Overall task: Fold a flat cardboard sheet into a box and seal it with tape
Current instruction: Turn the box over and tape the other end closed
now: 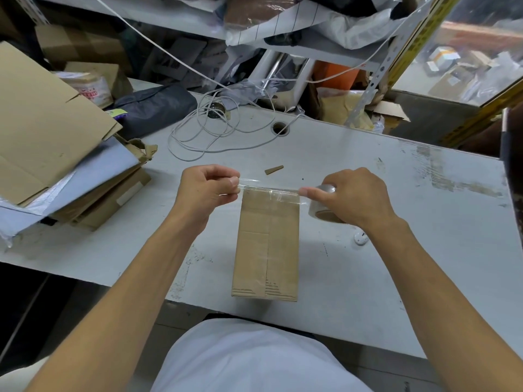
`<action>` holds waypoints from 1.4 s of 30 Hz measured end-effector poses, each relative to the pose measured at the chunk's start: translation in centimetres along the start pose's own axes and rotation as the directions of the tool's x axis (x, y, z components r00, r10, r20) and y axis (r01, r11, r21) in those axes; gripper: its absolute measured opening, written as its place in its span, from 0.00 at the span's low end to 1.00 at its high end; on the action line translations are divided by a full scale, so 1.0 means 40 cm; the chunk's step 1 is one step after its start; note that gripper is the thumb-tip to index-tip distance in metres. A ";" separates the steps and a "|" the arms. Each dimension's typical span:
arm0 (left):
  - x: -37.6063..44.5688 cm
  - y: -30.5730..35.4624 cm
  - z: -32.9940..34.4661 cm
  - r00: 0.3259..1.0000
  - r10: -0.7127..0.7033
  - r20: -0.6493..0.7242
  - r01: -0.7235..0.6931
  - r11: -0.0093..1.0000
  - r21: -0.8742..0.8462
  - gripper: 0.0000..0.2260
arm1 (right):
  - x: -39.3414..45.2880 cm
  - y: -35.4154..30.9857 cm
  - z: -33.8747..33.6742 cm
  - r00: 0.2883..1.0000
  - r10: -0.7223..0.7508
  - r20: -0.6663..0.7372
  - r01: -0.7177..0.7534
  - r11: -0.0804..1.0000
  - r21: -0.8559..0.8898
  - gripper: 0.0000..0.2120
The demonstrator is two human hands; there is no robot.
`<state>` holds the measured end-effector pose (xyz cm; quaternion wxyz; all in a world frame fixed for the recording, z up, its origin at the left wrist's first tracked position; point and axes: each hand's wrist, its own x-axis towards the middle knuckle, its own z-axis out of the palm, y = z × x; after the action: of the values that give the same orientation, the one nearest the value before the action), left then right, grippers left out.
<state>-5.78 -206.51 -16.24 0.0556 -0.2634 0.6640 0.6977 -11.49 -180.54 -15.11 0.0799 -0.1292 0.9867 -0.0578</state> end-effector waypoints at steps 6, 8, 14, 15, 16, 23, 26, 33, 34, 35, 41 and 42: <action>0.024 -0.011 -0.001 0.999 -0.030 -0.033 0.029 1.000 -0.009 0.04 | 0.016 -0.014 0.019 1.000 0.016 -0.003 -0.016 1.000 0.016 0.37; 0.032 -0.017 -0.001 0.999 -0.037 -0.036 0.037 0.999 -0.008 0.04 | 0.021 -0.012 0.023 1.000 0.018 0.006 -0.018 1.000 0.024 0.38; 0.052 -0.058 0.006 0.996 -0.085 -0.038 0.085 0.996 -0.015 0.04 | 0.037 -0.003 0.052 0.998 0.038 0.057 -0.040 0.998 0.042 0.39; 0.055 -0.068 0.007 0.994 -0.100 -0.035 0.099 0.994 -0.036 0.04 | 0.038 -0.003 0.057 0.996 0.045 0.072 -0.050 0.997 0.067 0.39; 0.056 -0.076 0.009 0.993 -0.111 -0.031 0.109 0.992 -0.057 0.04 | 0.037 -0.003 0.062 0.995 0.054 0.087 -0.063 0.993 0.097 0.38; 0.046 -0.141 0.049 0.997 -0.062 -0.046 0.054 0.987 -0.152 0.06 | 0.036 0.006 0.093 0.993 0.062 0.104 -0.079 0.982 0.171 0.40; 0.032 -0.153 0.057 0.980 -0.170 -0.099 0.166 0.985 -0.047 0.17 | 0.037 0.009 0.095 0.991 0.065 0.120 -0.084 0.982 0.167 0.39; -0.074 -0.122 0.113 0.988 0.149 -0.038 -0.107 0.848 0.520 0.23 | 0.031 0.008 0.117 0.988 0.092 0.123 -0.114 0.976 0.187 0.37; -0.081 -0.131 0.120 0.992 0.129 -0.006 -0.105 0.832 0.545 0.23 | 0.028 0.011 0.124 0.987 0.096 0.131 -0.125 0.964 0.236 0.37; -0.084 -0.135 0.123 0.996 0.091 0.018 -0.086 0.839 0.537 0.21 | 0.025 0.017 0.129 0.984 0.095 0.151 -0.140 0.936 0.324 0.34; -0.086 -0.107 0.105 0.992 0.115 0.051 -0.120 0.742 0.660 0.24 | -0.017 0.103 0.168 0.961 -0.036 0.274 -0.217 0.515 0.830 0.10; -0.095 -0.103 0.120 0.985 0.167 0.037 -0.136 0.640 0.756 0.27 | -0.025 0.107 0.178 0.959 -0.047 0.281 -0.221 0.501 0.837 0.11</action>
<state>-2.17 -200.41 -18.37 0.0894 -0.1724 0.9143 0.3554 -10.35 -176.83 -22.52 0.2683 -0.0286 0.8115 -0.5183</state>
